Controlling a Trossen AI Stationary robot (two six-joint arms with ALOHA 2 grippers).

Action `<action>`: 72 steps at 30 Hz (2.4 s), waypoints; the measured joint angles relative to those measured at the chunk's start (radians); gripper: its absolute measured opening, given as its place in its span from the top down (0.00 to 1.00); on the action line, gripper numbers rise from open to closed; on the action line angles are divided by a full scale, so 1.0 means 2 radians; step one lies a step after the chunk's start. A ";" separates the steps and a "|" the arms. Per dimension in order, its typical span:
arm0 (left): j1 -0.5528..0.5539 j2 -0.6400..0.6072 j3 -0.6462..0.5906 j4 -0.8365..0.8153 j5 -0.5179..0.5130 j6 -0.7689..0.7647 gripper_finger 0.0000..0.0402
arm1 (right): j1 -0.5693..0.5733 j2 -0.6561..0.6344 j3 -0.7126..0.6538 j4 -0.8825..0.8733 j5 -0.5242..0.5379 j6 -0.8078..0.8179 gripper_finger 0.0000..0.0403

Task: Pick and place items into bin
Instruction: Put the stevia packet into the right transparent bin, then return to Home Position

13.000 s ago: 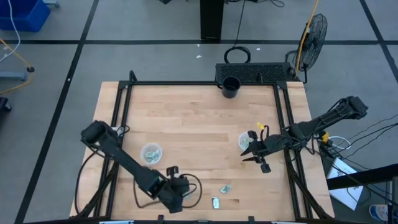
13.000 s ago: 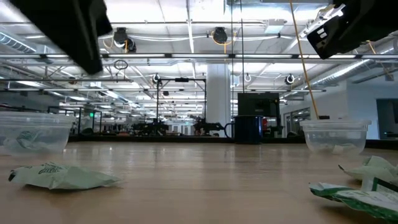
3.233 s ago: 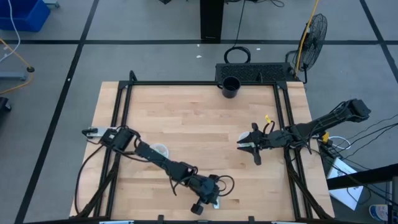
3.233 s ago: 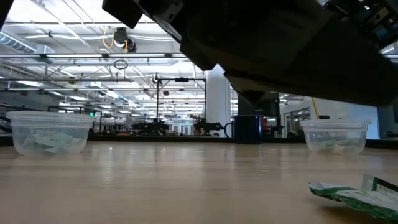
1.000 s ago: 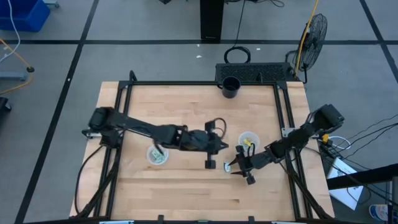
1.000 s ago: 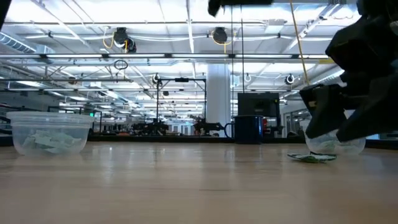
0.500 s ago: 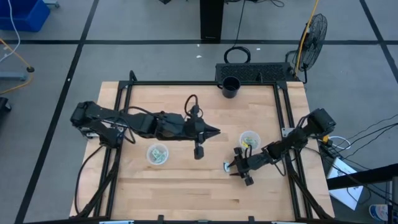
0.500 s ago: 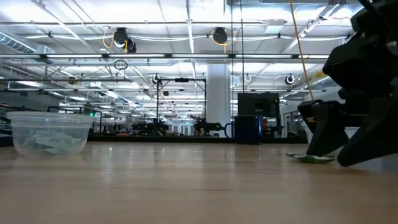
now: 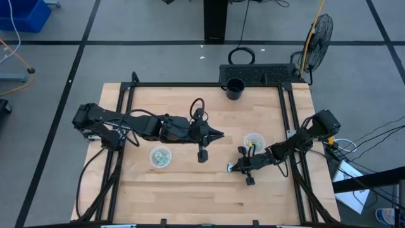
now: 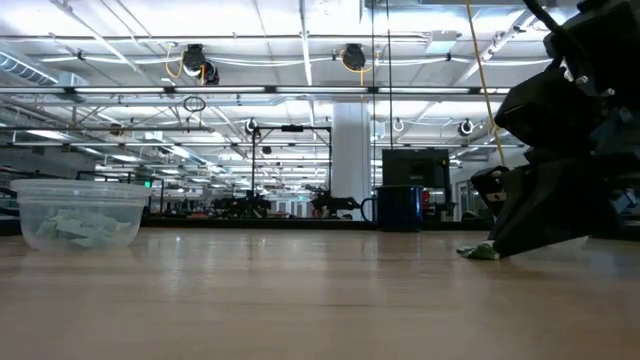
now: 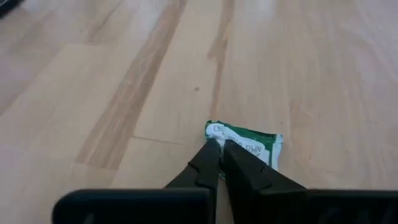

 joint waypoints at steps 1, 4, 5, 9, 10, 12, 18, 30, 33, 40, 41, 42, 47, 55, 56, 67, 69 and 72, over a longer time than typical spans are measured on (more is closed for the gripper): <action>0.000 0.000 0.000 0.000 0.000 0.000 0.91 | 0.002 -0.004 0.000 0.002 0.000 0.001 0.97; 0.000 0.000 0.000 -0.002 0.000 -0.001 0.91 | 0.006 -0.031 -0.002 0.003 0.001 0.003 0.97; 0.000 0.000 0.000 -0.003 0.000 -0.002 0.91 | 0.008 -0.046 -0.002 0.002 0.001 0.004 0.98; 0.000 0.000 0.000 -0.005 0.000 -0.003 0.91 | 0.013 -0.114 -0.001 -0.020 0.003 -0.001 0.99; 0.000 0.000 0.000 -0.005 0.000 -0.003 0.91 | 0.013 -0.133 -0.001 -0.024 0.004 -0.006 0.99; 0.000 0.000 0.000 -0.005 0.000 -0.003 0.91 | 0.013 -0.173 -0.001 -0.037 0.007 -0.016 0.99; 0.000 0.000 0.000 -0.006 0.000 -0.005 0.91 | 0.013 -0.296 -0.001 -0.234 0.101 -0.025 0.99; 0.000 0.000 0.000 -0.016 0.000 -0.005 0.91 | 0.013 -0.416 -0.001 -0.579 0.240 0.257 0.99; 0.000 0.000 0.000 -0.016 0.000 -0.005 0.91 | 0.013 -0.414 -0.001 -0.607 0.237 0.296 0.99; 0.000 0.000 0.000 -0.017 0.000 -0.004 0.91 | 0.013 -0.402 -0.001 -0.607 0.196 0.280 0.89; 0.000 0.000 0.000 -0.018 0.000 -0.004 0.91 | 0.013 -0.400 -0.001 -0.607 0.196 0.278 0.87; 0.000 0.000 0.000 -0.017 0.000 -0.004 0.91 | 0.013 -0.399 -0.001 -0.607 0.196 0.278 0.85; 0.000 0.000 0.000 -0.018 0.000 -0.001 0.91 | 0.013 -0.396 -0.001 -0.603 0.196 0.268 0.75; 0.000 0.000 0.000 -0.028 0.001 -0.016 0.91 | 0.013 -0.450 0.026 -0.589 0.124 0.206 0.75; 0.000 0.000 0.000 -0.031 0.001 -0.022 0.91 | 0.013 -0.459 0.035 -0.589 0.117 0.191 0.76; -0.004 -0.081 0.000 -0.149 0.004 -0.080 0.91 | 0.013 -0.539 0.066 -0.582 -0.031 0.139 0.79; -0.009 -0.103 0.000 -0.176 0.003 -0.090 0.91 | 0.013 -0.546 0.066 -0.588 -0.041 0.141 0.79; -0.020 -0.130 0.000 -0.186 -0.001 -0.093 0.91 | 0.013 -0.562 0.066 -0.601 -0.039 0.150 0.79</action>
